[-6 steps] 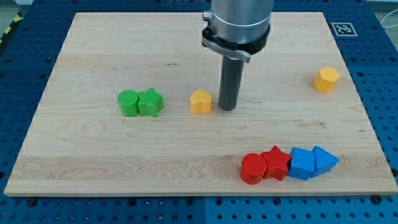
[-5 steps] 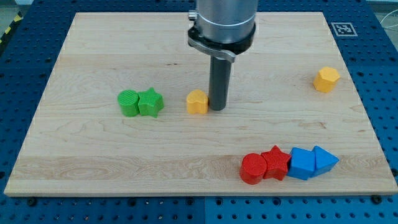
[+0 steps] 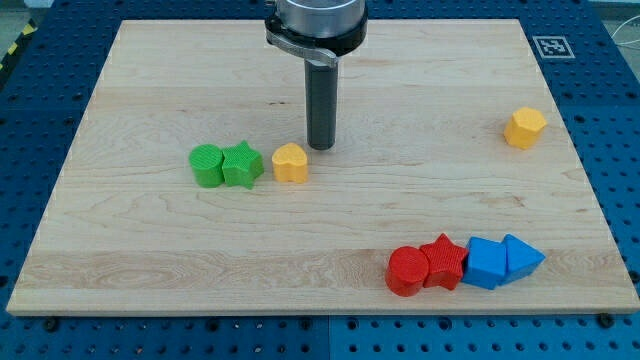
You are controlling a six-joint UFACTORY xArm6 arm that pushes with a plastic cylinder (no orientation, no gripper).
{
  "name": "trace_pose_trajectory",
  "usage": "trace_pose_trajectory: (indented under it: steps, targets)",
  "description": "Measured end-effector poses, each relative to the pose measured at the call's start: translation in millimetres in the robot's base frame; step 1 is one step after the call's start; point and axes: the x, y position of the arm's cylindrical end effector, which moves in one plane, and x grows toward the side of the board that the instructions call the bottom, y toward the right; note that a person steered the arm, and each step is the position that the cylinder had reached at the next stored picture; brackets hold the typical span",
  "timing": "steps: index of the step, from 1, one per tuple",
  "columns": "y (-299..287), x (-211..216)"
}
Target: Slide the yellow heart a bit left
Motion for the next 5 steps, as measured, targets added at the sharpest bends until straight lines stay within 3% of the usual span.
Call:
trace_pose_trajectory:
  steps: [5]
  targets:
    - [-14.6, 41.8]
